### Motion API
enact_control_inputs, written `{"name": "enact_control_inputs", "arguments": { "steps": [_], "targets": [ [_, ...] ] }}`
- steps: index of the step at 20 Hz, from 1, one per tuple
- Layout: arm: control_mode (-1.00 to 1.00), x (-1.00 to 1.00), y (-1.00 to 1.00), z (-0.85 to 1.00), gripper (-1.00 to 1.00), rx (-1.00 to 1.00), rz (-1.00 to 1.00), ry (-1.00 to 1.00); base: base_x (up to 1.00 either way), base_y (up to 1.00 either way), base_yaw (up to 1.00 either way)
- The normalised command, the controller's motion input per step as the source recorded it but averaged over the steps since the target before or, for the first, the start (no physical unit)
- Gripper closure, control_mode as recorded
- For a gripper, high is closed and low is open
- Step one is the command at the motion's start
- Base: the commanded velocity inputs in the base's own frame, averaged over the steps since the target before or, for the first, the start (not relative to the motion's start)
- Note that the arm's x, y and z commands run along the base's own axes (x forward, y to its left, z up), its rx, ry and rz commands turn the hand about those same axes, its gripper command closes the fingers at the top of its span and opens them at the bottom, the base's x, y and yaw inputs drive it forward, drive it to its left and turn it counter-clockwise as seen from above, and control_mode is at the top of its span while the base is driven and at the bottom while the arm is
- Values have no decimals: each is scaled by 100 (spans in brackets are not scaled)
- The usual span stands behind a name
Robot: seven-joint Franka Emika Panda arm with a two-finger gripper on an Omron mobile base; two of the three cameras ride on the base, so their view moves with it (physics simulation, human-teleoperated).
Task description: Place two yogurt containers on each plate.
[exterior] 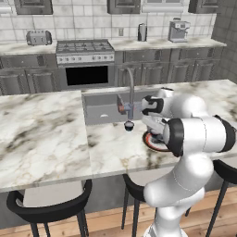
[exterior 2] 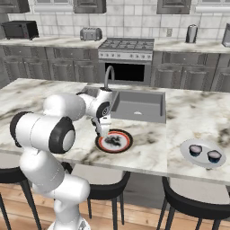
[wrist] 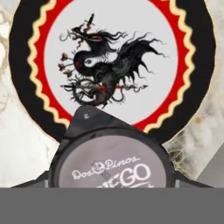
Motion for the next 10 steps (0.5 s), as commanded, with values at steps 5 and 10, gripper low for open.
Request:
{"name": "enact_control_inputs", "arguments": {
  "steps": [5, 10],
  "targets": [
    [-100, 1, -55, -1, 100, 0, -5, 2, 0, 0, 0],
    [-100, 8, -53, -12, 100, 0, 0, 2, 0, 0, 0]
  ]
}}
